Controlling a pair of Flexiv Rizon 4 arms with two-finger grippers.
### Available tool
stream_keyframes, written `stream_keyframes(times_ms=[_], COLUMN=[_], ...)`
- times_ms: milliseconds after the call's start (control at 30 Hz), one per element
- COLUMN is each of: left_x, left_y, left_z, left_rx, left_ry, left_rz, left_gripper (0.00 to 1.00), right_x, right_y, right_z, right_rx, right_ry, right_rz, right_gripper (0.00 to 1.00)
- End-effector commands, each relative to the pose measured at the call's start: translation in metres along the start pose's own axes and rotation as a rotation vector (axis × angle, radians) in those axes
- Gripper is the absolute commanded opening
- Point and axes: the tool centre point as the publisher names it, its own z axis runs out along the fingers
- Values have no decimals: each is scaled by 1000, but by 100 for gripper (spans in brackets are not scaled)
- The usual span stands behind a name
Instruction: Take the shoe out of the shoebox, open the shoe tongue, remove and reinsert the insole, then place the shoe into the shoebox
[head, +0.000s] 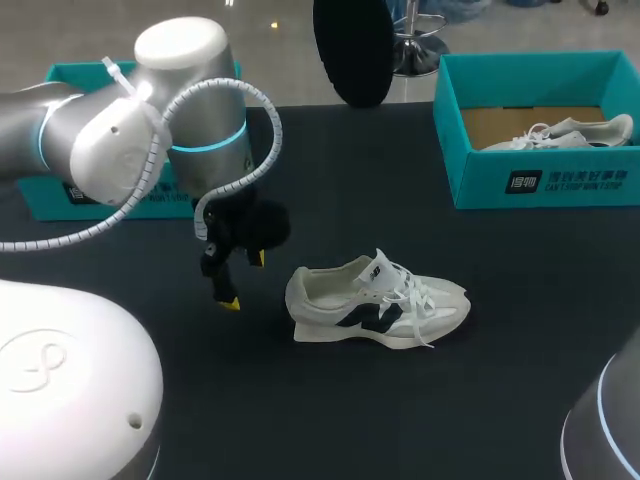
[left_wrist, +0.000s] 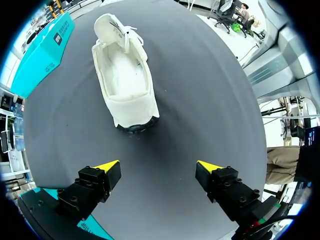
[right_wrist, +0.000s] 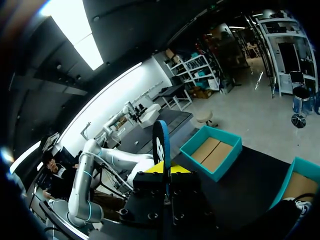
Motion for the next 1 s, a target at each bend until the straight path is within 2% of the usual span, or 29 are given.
stream_keyframes(times_ms=[33,233,367,600,833,1000], left_x=[1,1,-2,-15,-32,-44], left_y=[1,1,-7,-30,-58,-71], left_z=[0,0,-5,-10,1,10], left_rx=[-1,-1,18,45,99,122], left_ry=[-2,-2,-10,-48,-80,-81], left_rz=[1,1,11,-14,-31,-58], left_gripper=[100,100,100,100,100,100], right_x=[5,6,6,6,6,6], right_y=[1,0,0,0,0,0], right_z=[-1,-1,-1,-1,-1,-1], right_rx=[9,12,12,12,12,12], right_ry=[-4,-11,-11,-11,-11,-11], right_rz=[5,11,11,11,11,11], right_gripper=[0,0,0,0,0,0])
